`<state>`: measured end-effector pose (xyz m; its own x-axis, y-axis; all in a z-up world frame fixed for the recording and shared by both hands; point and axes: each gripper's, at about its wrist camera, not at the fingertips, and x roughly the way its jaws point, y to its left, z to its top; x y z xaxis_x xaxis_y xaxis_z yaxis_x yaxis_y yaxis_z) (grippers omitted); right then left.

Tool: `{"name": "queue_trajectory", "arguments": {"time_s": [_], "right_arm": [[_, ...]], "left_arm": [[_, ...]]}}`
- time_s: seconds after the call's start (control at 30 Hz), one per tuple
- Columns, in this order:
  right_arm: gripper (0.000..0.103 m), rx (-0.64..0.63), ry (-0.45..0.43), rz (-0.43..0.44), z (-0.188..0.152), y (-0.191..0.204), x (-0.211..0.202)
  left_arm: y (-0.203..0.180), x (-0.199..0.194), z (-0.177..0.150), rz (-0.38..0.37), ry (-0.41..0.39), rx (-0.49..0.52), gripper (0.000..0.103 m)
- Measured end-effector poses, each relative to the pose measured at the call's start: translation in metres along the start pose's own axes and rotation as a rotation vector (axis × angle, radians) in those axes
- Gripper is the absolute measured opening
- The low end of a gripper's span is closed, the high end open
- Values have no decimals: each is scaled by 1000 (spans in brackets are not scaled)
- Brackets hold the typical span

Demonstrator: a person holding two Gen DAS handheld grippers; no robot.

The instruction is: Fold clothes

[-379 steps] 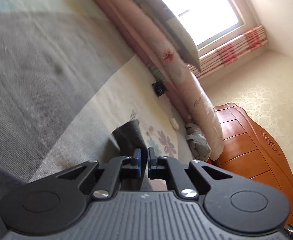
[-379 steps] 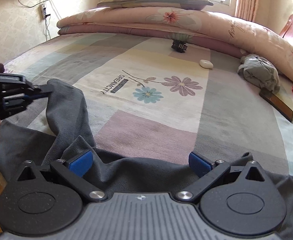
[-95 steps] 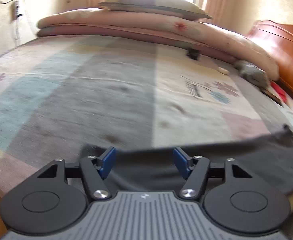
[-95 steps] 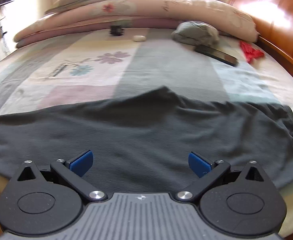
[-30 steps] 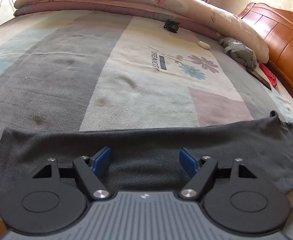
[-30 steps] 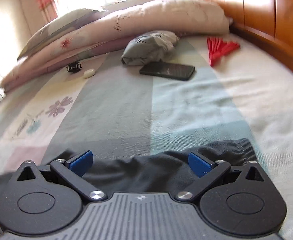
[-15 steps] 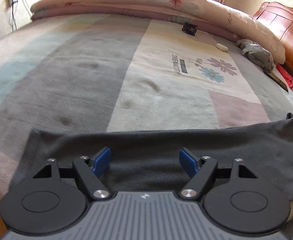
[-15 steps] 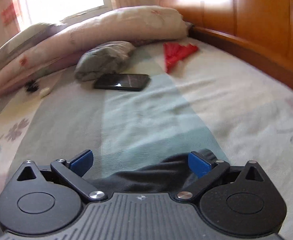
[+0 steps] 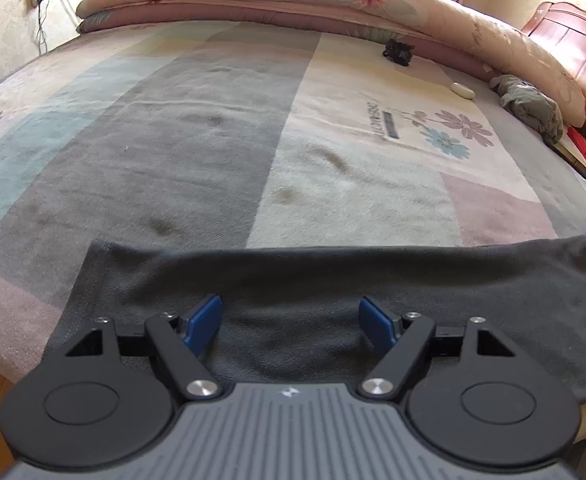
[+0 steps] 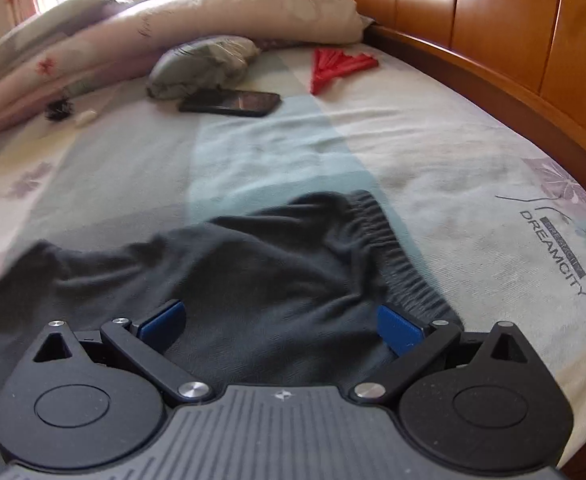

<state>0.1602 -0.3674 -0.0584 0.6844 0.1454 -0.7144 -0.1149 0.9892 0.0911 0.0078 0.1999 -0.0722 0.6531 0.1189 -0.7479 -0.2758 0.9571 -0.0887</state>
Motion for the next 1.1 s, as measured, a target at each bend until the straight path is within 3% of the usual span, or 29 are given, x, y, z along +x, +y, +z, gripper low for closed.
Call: {"name": "queue_trajectory", "arguments": {"time_s": [0.07,0.17,0.23,0.4,0.5,0.7,0.83,1.1], "right_arm": [[103,-67,-8,64,-9,19,-11],[103,-171,20,53,-29,44,-9],[103,-173,74,24,-43,47,-1],[103,-126,71,-11,-47,49,-18],[103,-138,34,80,-45,75,-34],[103,-287,54,206,-62,158,-30],[103,-355,76,167,-82,189,-19],[103,-312,76,141,-86,189,-22]], "left_arm": [[-11,-2,0,-27,-9,45,77],[-24,-1,-4,-53,-4,95,77],[-24,1,-11,-44,9,107,77],[-11,-10,-20,-24,26,102,77],[-24,-17,-16,-55,5,146,78],[-39,-19,-28,-105,21,193,81],[-48,-20,-36,-138,34,224,82],[-65,-27,-46,-188,36,284,86]]}}
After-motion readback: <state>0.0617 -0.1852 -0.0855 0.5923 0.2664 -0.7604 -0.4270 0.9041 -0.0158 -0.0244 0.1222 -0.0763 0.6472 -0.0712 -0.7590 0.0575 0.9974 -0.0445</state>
